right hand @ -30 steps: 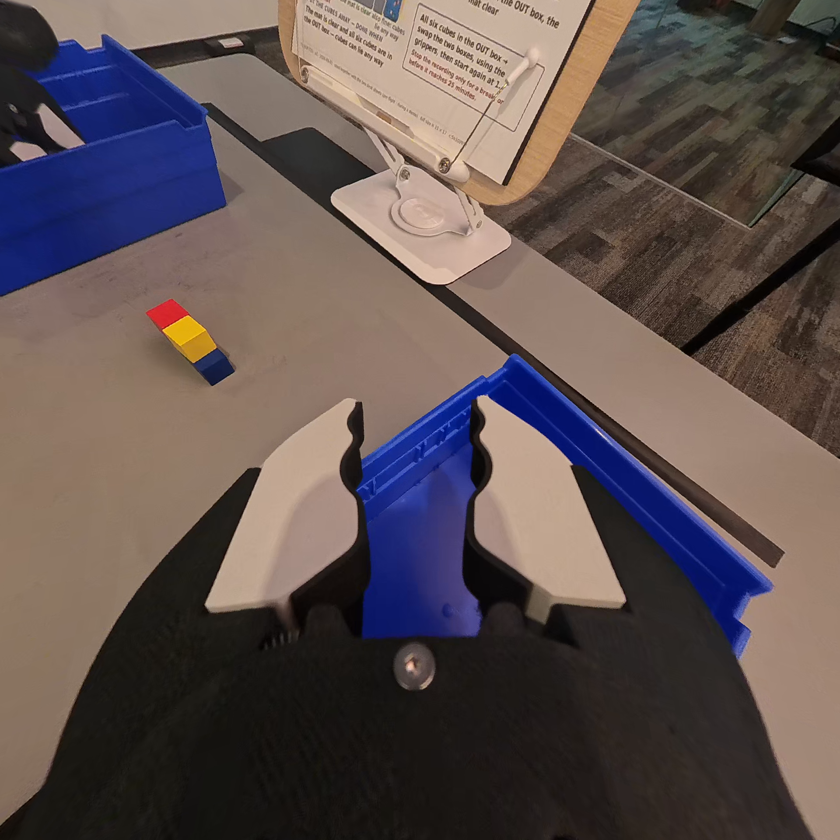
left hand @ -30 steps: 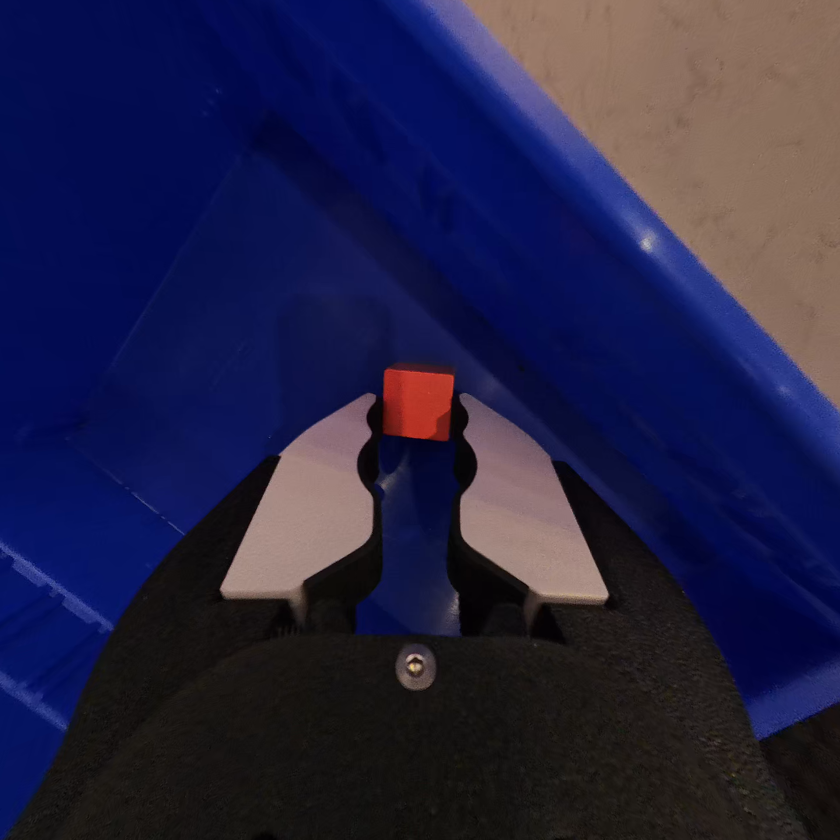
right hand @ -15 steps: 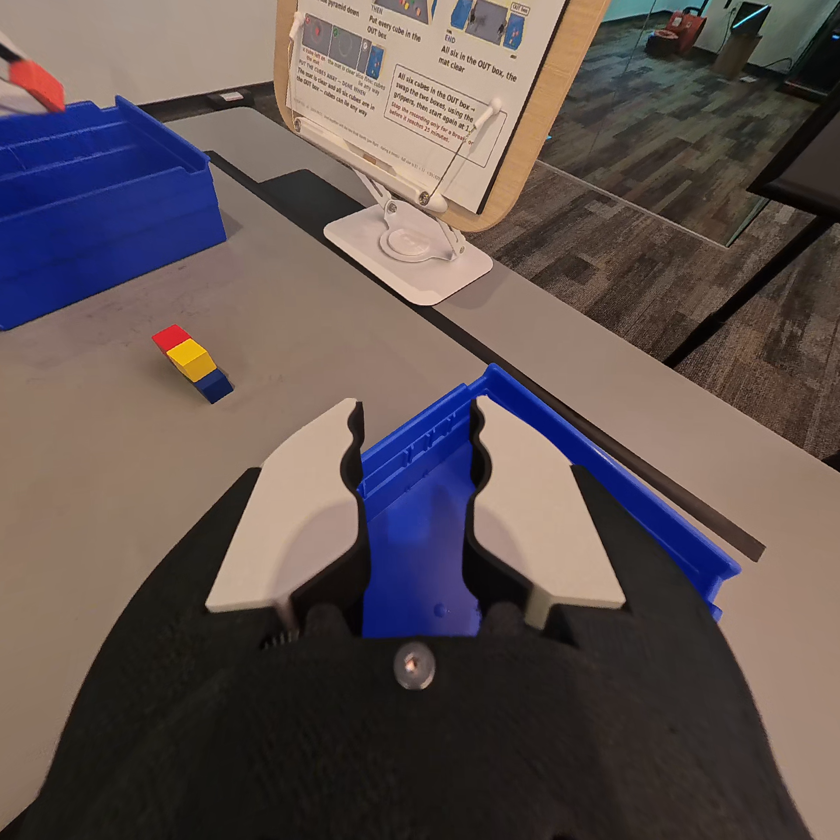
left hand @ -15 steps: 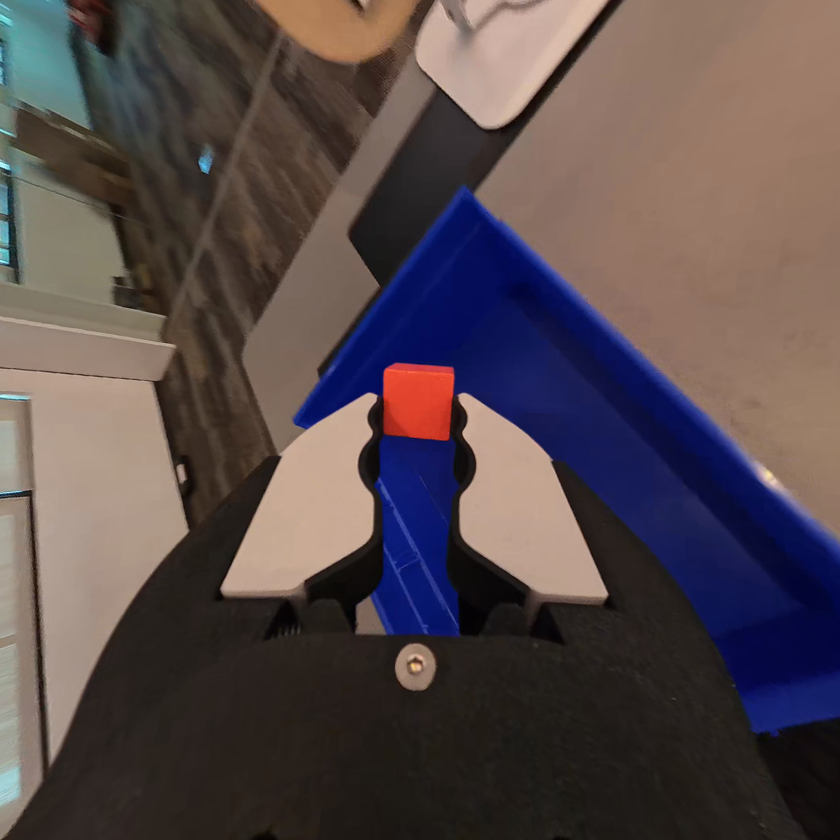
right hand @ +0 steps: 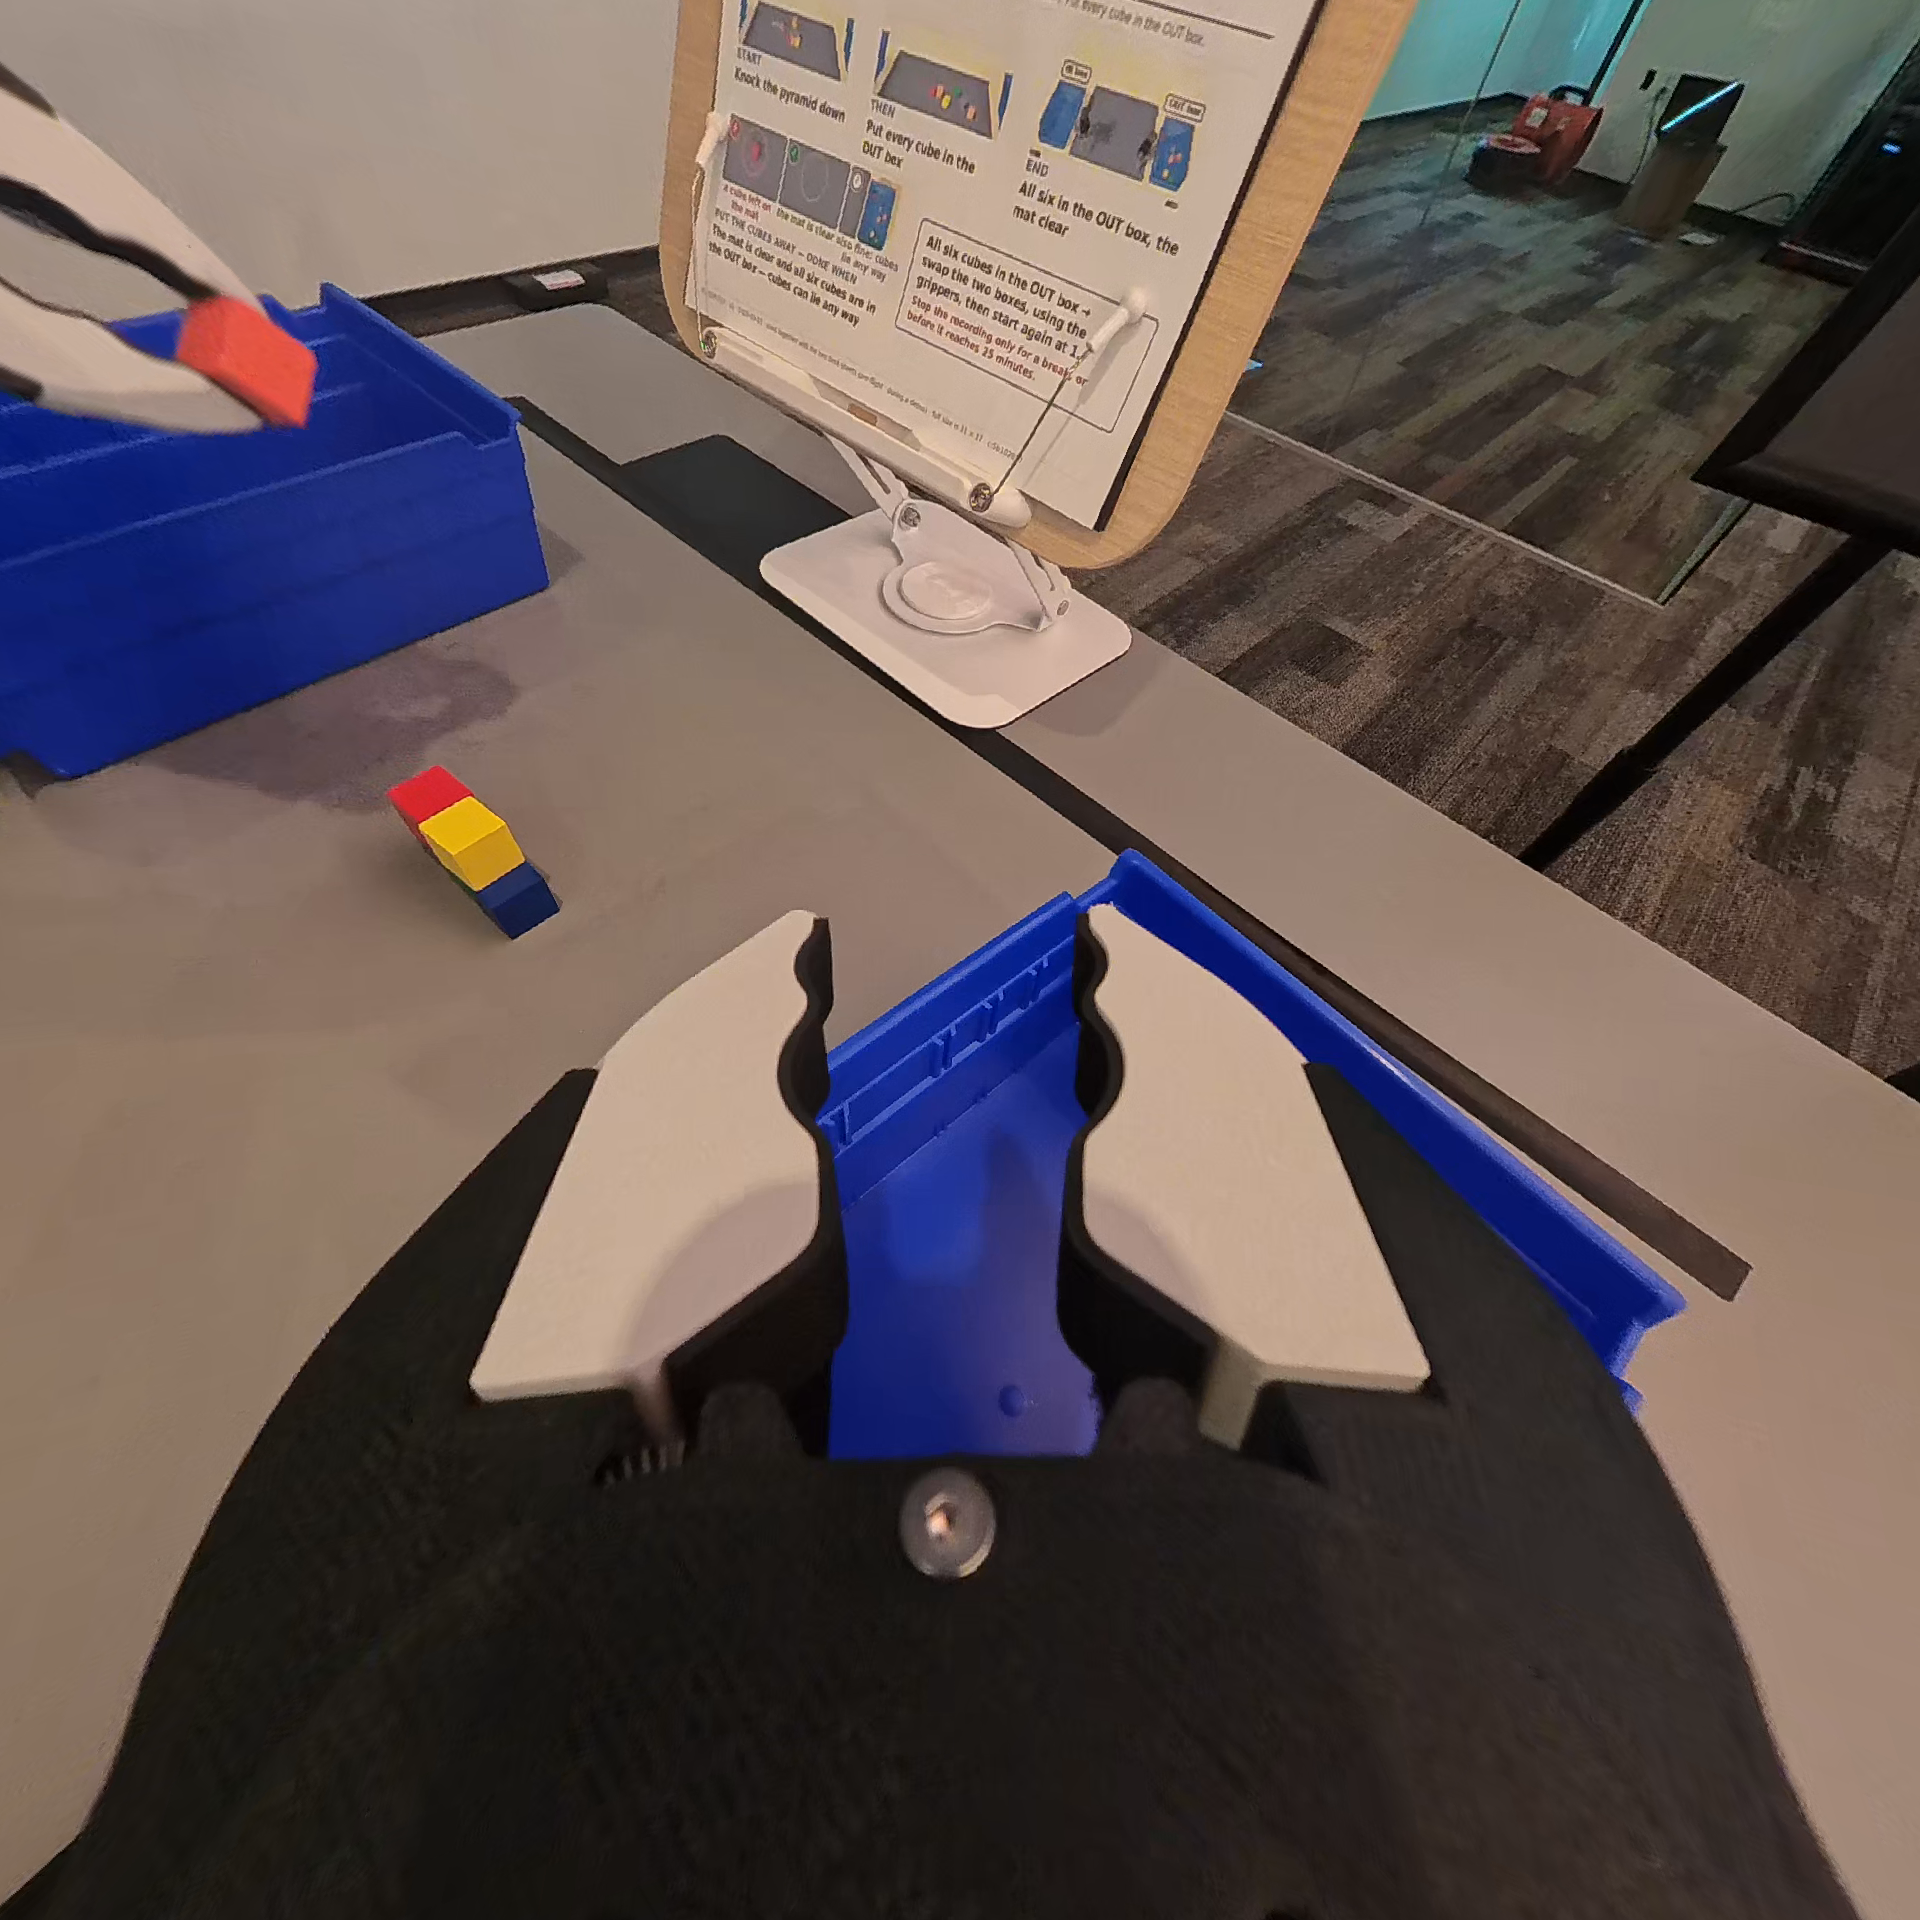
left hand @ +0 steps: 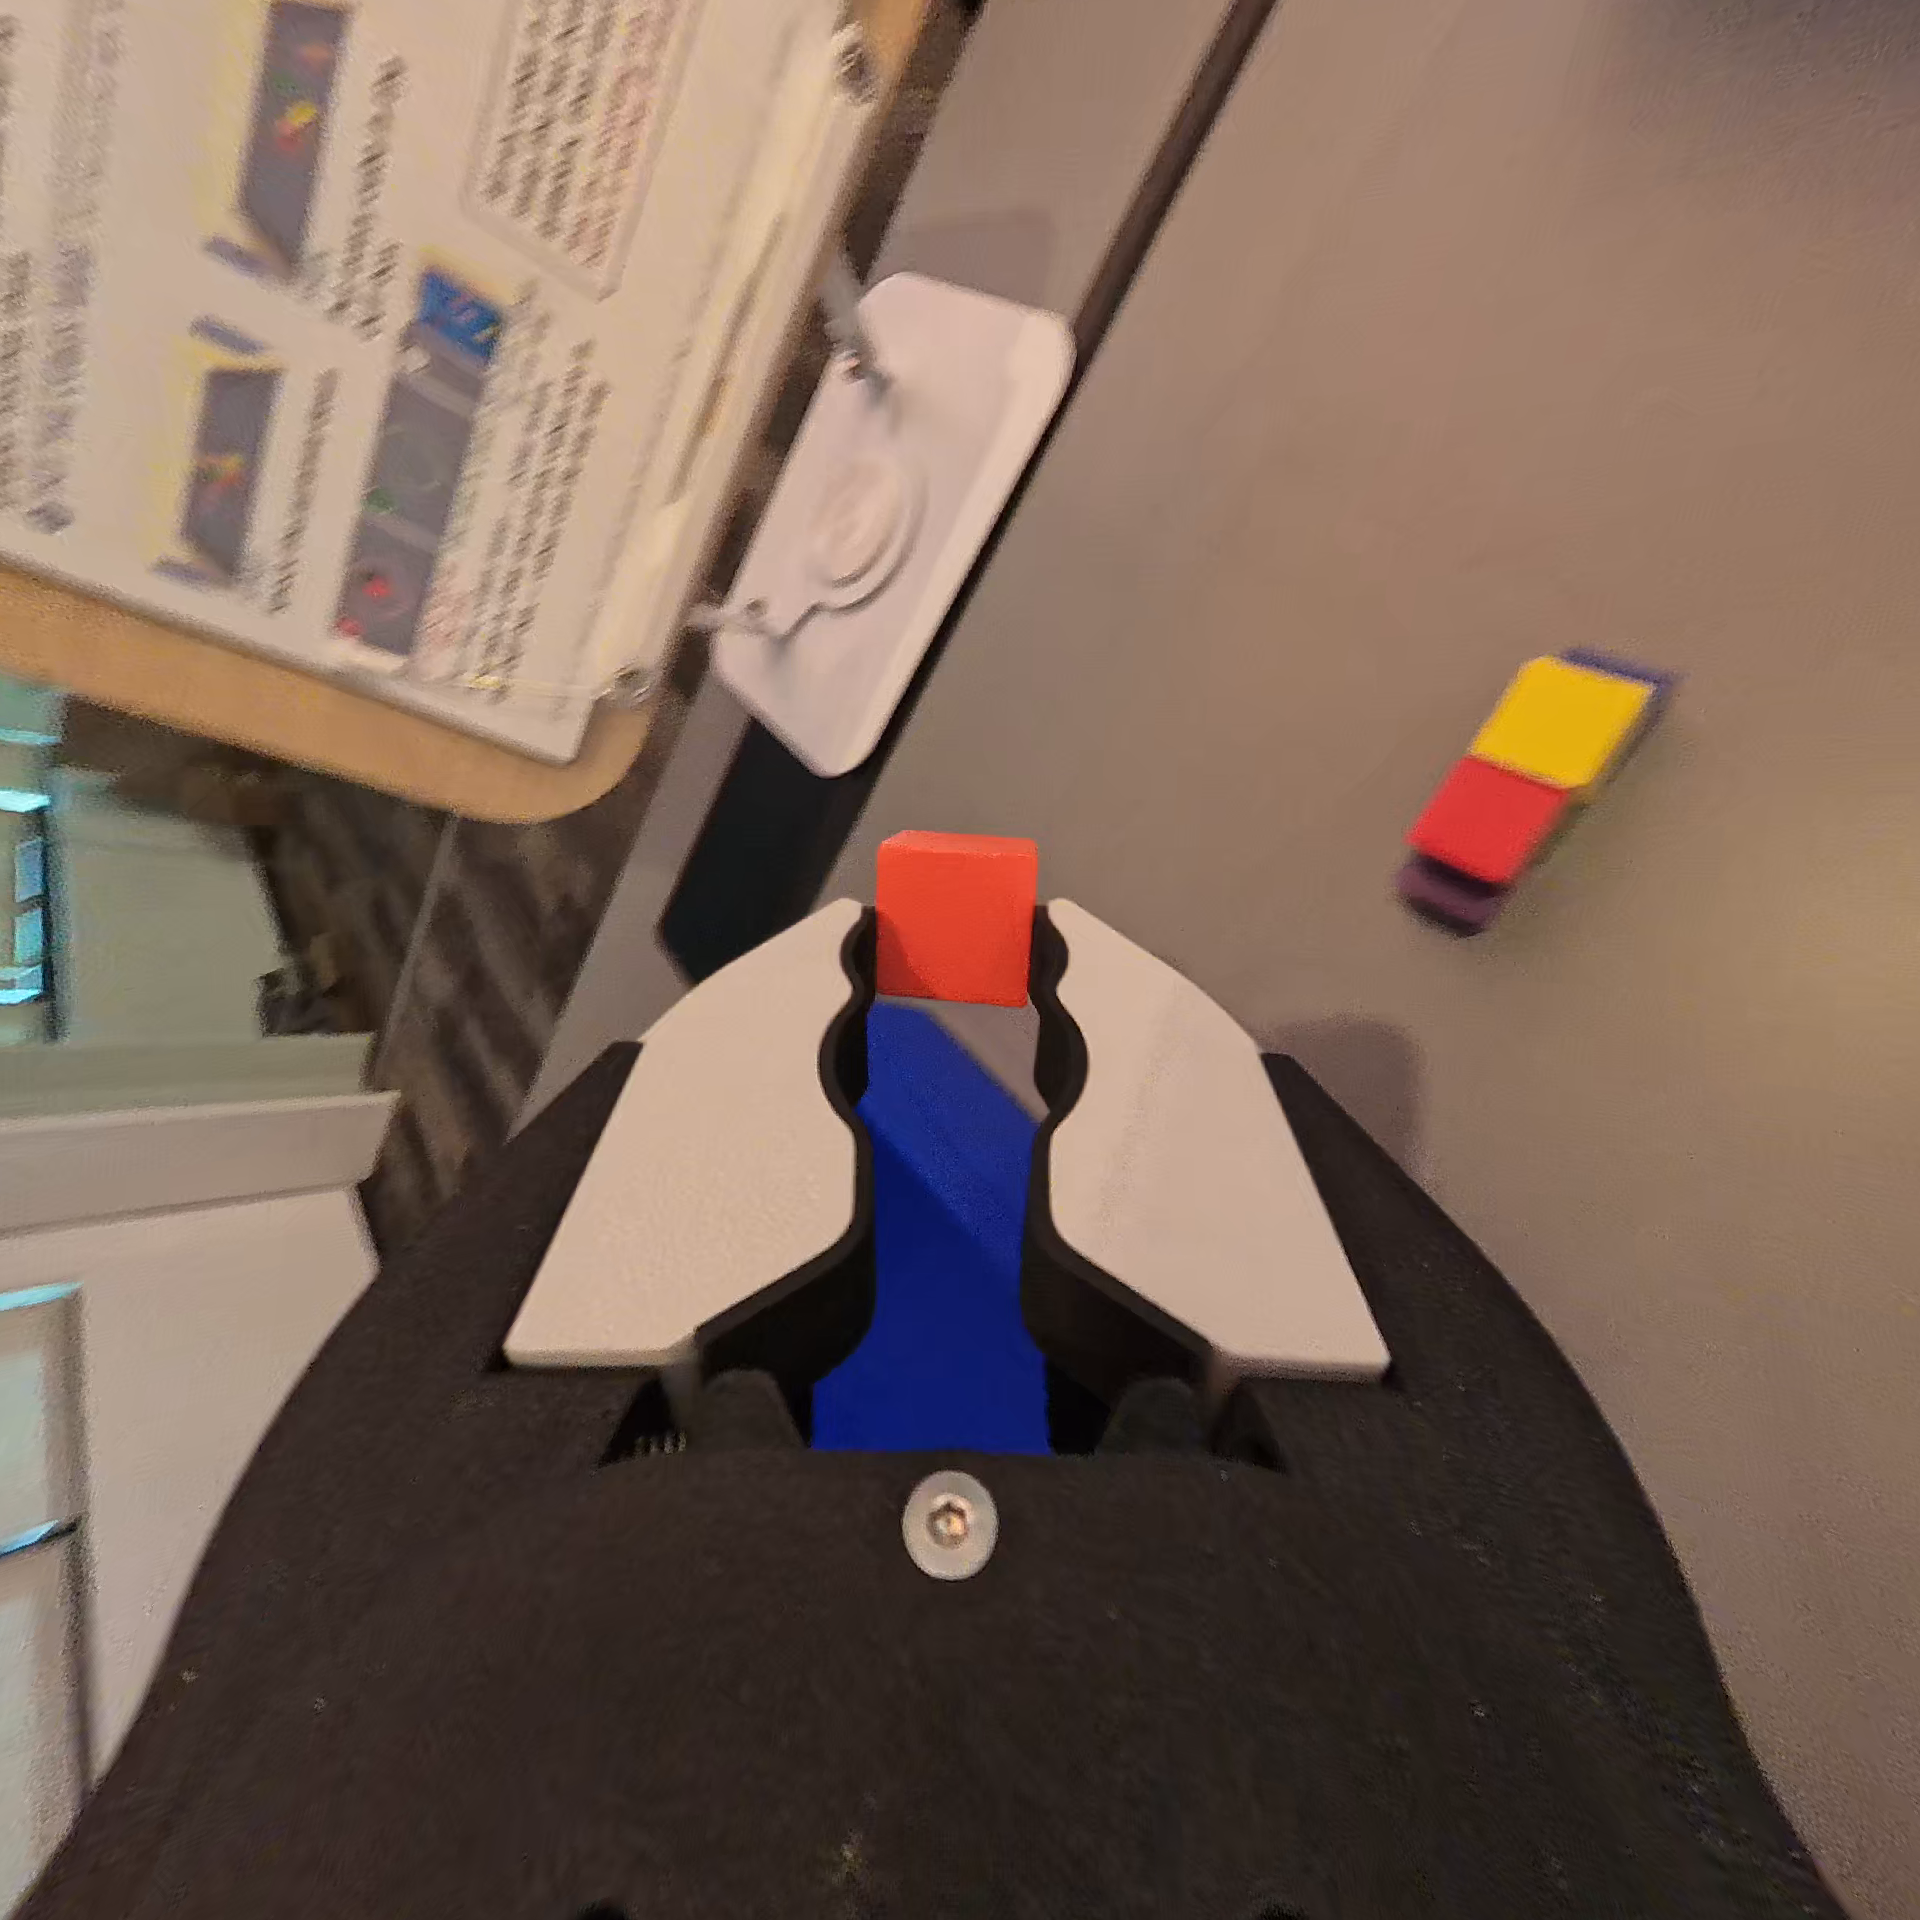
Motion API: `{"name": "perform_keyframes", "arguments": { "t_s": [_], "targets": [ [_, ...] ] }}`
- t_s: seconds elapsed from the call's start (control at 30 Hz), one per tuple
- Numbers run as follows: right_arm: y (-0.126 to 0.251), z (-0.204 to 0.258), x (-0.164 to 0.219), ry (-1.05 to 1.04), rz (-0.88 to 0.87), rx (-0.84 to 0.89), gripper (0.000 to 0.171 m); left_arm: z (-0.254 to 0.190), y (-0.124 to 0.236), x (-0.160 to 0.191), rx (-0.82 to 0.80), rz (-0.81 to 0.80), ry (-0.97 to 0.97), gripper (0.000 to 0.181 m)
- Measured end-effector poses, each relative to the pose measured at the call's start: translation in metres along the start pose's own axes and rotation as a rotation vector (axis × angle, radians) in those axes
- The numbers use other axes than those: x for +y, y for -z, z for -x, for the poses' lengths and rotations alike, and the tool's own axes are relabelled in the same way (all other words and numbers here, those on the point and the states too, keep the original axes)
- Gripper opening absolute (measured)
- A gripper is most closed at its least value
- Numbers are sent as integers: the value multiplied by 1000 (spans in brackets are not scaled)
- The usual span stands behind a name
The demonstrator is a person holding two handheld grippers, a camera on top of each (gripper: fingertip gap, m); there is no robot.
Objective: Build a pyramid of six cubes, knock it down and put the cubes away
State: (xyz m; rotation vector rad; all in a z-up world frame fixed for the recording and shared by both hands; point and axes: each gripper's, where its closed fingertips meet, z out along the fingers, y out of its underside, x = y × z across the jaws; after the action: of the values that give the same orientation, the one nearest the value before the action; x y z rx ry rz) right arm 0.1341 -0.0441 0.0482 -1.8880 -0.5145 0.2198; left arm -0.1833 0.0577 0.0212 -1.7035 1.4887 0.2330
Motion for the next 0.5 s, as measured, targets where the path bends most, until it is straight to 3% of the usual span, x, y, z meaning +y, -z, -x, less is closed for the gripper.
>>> {"name": "perform_keyframes", "arguments": {
  "t_s": [0.13,0.27,0.5],
  "targets": [
    [3,-1,0,-4,-7,-4,46,-56,-14,-27,278,-61,-47,28],
    [6,-2,0,-2,-9,-3,45,-99,-36,-29,497,-49,-99,28],
    [9,-3,-1,-5,-21,-7,45,-125,-60,-6,661,49,-215,28]
  ]
}}
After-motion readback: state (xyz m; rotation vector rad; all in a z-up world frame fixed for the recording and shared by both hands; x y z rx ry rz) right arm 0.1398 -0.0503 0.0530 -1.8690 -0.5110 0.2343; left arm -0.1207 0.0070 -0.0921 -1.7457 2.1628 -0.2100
